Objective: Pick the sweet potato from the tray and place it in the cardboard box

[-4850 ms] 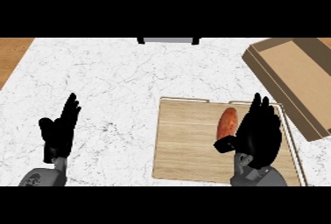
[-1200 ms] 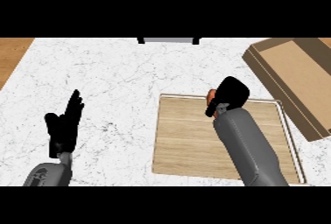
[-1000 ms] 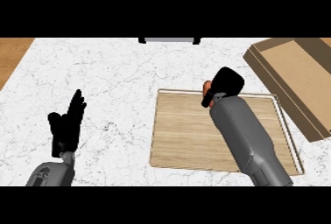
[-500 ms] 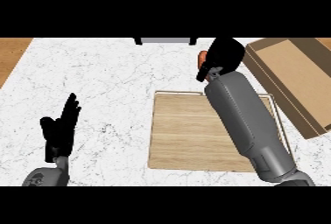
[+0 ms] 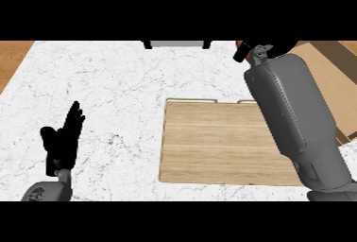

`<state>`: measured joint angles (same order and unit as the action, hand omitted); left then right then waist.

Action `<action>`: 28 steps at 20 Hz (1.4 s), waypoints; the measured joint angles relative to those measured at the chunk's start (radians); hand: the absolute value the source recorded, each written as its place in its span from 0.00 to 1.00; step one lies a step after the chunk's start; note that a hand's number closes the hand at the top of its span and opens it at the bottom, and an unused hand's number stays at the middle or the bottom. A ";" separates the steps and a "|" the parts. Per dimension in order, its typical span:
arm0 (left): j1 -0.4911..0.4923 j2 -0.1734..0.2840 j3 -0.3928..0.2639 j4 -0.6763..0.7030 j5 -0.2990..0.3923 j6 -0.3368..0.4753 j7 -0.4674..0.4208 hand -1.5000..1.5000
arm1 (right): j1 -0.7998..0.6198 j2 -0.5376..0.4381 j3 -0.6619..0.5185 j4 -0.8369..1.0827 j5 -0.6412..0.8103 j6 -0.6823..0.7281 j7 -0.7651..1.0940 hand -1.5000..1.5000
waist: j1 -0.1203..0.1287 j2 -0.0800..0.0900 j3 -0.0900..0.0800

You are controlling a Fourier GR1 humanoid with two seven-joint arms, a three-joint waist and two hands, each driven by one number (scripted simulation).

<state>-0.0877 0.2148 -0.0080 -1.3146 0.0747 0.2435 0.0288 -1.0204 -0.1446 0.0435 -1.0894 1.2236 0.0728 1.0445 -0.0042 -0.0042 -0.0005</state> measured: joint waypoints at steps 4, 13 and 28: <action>0.027 -0.002 -0.006 -0.048 -0.003 -0.005 0.017 0.50 | 0.006 -0.078 -0.034 -0.016 0.015 0.031 -0.024 1.00 | 0.005 0.001 0.000; 0.011 -0.016 0.004 -0.024 -0.020 -0.007 0.000 0.50 | 0.066 -0.236 -0.162 0.020 -0.023 -0.060 -0.162 1.00 | 0.009 0.006 0.000; -0.027 -0.039 -0.005 -0.017 -0.046 -0.012 0.020 0.50 | 0.075 -0.428 -0.365 0.541 -0.116 -0.402 -0.537 1.00 | 0.037 0.019 0.002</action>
<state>-0.1144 0.1761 -0.0128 -1.3320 0.0283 0.2320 0.0485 -0.9453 -0.5731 -0.3210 -0.5488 1.1079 -0.3294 0.5071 0.0328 0.0143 0.0018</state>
